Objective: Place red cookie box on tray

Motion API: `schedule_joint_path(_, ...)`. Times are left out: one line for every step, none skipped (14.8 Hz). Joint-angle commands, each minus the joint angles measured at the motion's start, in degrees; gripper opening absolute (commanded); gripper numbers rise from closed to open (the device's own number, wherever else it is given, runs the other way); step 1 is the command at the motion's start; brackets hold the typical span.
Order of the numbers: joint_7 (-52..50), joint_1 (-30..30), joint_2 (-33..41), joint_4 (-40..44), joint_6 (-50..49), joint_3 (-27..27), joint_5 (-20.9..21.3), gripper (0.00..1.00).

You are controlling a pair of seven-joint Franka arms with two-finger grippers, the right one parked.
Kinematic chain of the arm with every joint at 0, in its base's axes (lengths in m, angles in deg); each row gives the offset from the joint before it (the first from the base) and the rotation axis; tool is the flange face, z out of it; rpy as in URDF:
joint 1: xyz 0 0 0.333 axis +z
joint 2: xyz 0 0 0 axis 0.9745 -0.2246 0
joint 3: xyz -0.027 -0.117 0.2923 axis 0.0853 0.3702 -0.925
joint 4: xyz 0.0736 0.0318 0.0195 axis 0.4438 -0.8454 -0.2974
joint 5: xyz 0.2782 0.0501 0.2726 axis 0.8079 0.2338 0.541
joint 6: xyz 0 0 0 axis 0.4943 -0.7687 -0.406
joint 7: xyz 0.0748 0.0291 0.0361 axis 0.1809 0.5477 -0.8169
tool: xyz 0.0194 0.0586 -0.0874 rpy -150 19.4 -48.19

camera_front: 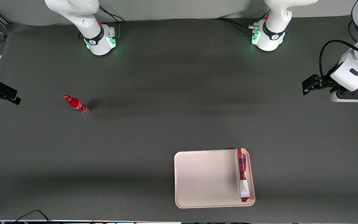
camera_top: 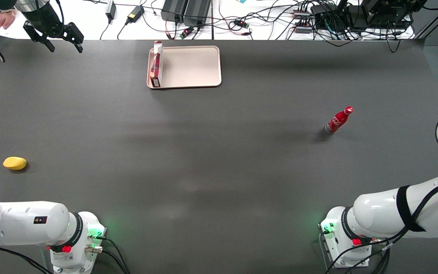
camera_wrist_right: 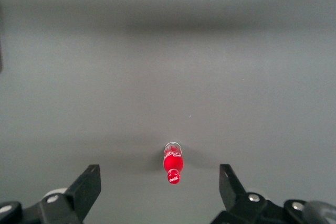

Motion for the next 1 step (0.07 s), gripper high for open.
schedule_joint_path(0.8,-0.7,1.2,-0.7,0.2,-0.3,0.9,1.0)
